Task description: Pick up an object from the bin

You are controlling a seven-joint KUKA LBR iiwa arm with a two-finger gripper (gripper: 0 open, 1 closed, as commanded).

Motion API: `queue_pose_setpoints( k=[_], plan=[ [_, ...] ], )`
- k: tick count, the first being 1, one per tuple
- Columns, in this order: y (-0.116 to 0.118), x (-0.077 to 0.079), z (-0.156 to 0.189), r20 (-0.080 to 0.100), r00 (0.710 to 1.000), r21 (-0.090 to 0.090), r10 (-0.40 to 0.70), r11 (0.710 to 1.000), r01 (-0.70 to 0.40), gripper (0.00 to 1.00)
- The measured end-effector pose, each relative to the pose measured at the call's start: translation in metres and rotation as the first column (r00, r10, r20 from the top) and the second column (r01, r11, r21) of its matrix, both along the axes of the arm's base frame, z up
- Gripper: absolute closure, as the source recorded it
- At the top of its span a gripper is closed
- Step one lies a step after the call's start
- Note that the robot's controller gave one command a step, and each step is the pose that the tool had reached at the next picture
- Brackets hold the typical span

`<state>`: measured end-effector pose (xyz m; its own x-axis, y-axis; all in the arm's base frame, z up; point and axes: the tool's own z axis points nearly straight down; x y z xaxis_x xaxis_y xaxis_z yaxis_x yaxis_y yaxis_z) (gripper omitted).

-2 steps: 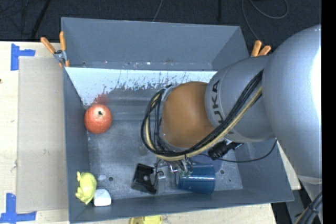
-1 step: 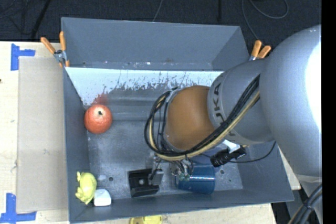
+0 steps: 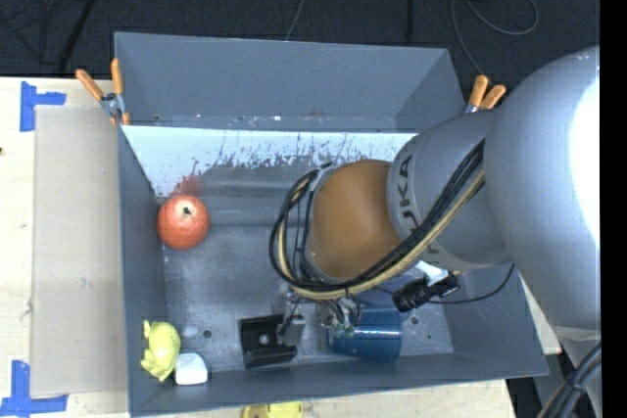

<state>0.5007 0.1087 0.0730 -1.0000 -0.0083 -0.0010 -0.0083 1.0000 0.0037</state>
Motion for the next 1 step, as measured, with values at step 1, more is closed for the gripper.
queue_pose_setpoints(
  k=[1],
  plan=[
    [-0.0157,0.0008,0.1753,0.008,1.0,-0.003,0.016,1.0,-0.016,1.0]
  ],
)
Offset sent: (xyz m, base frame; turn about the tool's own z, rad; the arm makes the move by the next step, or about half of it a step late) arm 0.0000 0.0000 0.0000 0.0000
